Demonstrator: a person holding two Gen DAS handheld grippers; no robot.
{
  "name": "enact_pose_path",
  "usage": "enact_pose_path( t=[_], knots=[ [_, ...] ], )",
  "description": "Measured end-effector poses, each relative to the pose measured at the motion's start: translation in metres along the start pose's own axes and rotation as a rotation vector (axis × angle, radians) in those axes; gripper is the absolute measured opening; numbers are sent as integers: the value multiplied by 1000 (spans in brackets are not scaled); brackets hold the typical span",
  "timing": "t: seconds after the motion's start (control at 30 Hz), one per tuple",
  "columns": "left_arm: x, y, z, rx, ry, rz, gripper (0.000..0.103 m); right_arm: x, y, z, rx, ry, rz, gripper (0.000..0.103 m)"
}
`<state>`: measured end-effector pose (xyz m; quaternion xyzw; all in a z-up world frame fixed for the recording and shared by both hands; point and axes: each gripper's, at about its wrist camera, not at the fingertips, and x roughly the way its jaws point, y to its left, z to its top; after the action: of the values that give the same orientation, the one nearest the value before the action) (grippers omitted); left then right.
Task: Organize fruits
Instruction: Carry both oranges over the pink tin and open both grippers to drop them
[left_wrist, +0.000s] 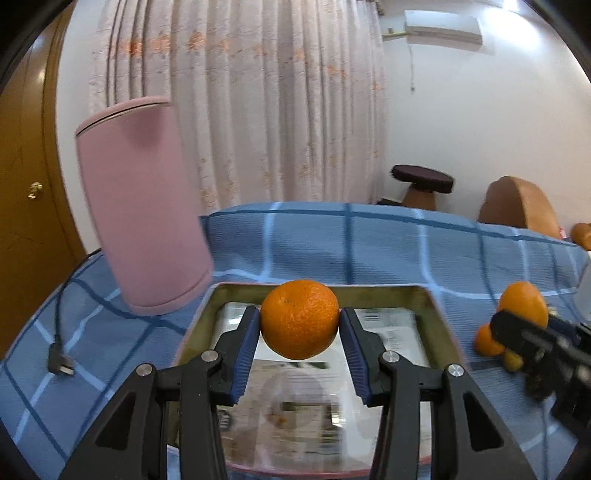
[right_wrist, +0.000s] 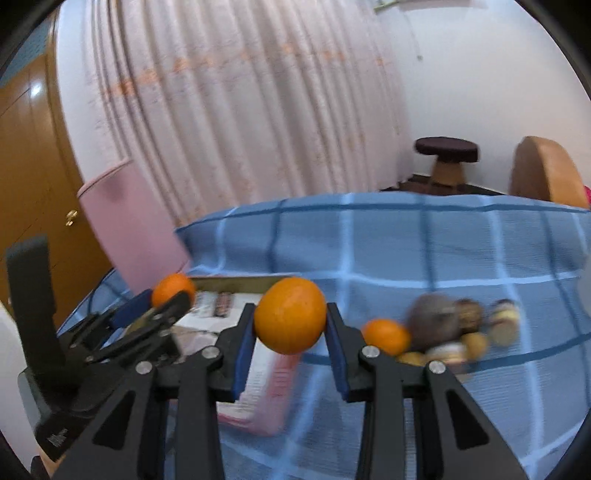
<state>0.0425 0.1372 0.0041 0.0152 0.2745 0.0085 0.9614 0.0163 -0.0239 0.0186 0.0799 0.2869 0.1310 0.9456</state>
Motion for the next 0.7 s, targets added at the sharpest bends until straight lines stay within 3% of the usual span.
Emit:
enact_pose_path(
  t=[0.17, 0.7],
  knots=[
    [11, 14, -2, -32, 51, 44, 46, 22, 28, -9, -55, 28, 23, 39],
    [23, 11, -9, -8, 111, 106, 47, 32, 28, -26, -69, 89, 67, 41]
  ],
)
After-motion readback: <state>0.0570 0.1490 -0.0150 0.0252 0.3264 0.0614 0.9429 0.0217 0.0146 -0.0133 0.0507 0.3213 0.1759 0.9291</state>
